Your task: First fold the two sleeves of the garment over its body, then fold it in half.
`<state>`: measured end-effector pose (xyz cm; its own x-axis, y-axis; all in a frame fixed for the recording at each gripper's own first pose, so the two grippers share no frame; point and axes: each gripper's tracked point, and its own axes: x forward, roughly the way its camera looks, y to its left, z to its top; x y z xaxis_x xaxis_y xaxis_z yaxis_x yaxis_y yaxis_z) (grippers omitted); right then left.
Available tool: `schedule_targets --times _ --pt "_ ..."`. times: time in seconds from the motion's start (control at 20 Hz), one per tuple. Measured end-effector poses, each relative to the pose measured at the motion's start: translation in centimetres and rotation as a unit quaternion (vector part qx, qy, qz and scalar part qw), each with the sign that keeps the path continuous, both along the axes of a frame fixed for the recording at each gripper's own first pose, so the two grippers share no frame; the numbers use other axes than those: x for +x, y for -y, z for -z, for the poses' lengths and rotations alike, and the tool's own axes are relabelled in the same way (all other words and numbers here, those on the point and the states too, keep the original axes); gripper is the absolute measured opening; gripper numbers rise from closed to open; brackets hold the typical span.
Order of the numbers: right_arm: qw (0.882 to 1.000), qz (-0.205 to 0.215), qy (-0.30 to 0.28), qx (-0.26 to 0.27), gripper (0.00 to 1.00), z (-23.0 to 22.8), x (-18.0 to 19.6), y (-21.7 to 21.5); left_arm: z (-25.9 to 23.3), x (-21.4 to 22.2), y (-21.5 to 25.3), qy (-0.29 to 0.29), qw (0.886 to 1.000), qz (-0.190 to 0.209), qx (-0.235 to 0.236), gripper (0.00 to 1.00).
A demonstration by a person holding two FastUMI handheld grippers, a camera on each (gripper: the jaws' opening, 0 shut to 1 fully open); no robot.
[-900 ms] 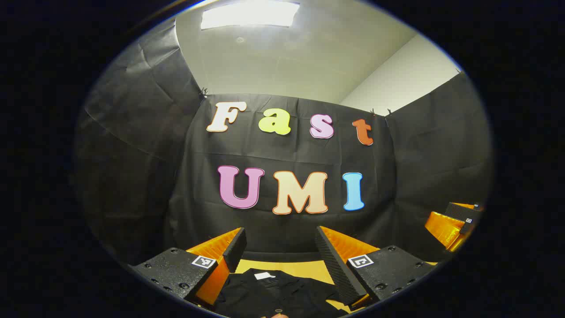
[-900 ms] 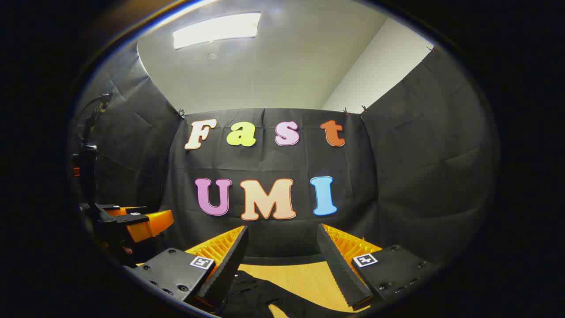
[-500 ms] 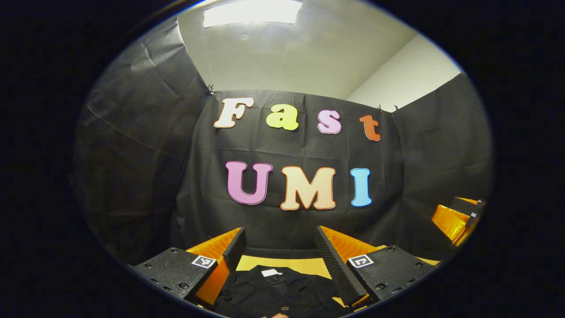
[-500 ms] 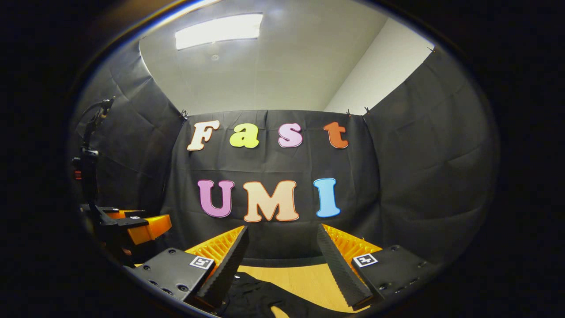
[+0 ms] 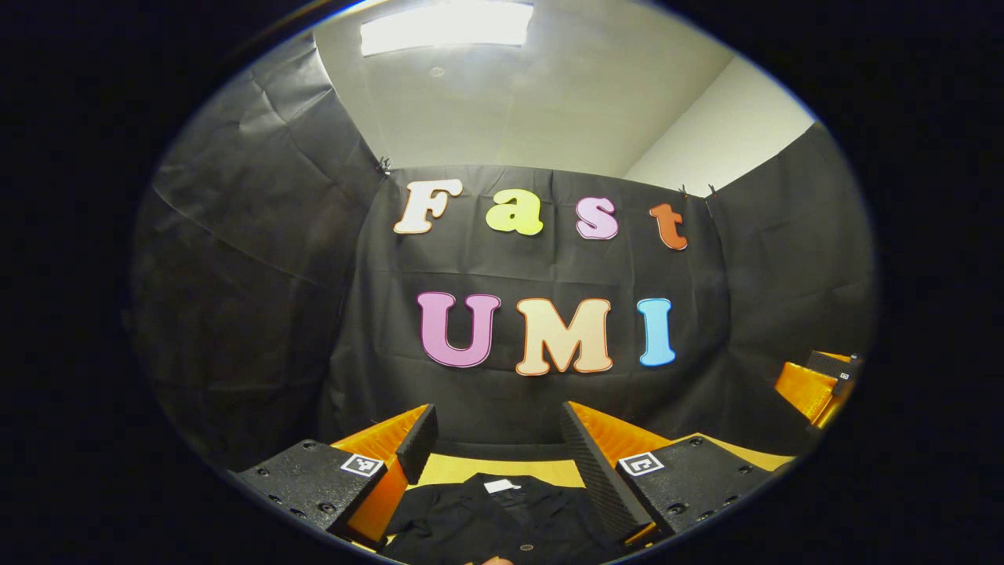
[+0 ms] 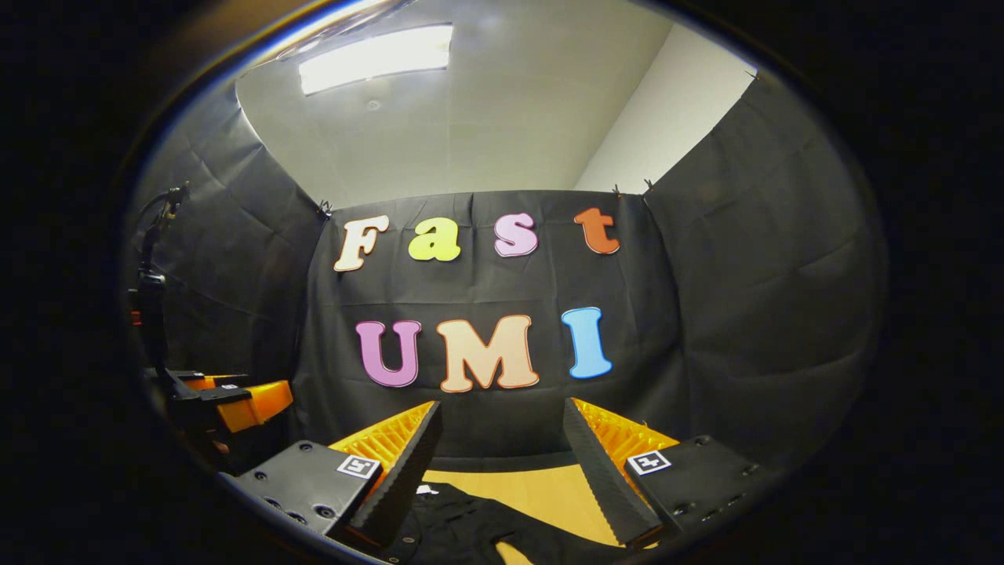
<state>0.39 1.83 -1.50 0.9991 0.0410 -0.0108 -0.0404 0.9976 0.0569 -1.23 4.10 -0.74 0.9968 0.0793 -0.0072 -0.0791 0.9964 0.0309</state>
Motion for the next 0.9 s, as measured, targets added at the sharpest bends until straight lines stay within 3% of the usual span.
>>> schedule_targets --times 0.4,0.9 --pt "0.999 -0.026 -0.043 -0.014 0.98 3.6 0.7 -1.3 1.2 -0.5 -1.5 -0.018 1.000 -0.011 0.010 0.92" --pt "0.977 0.049 -0.200 -0.059 0.99 15.6 0.1 11.3 1.5 -0.4 0.5 -0.023 0.999 -0.025 0.017 0.92"
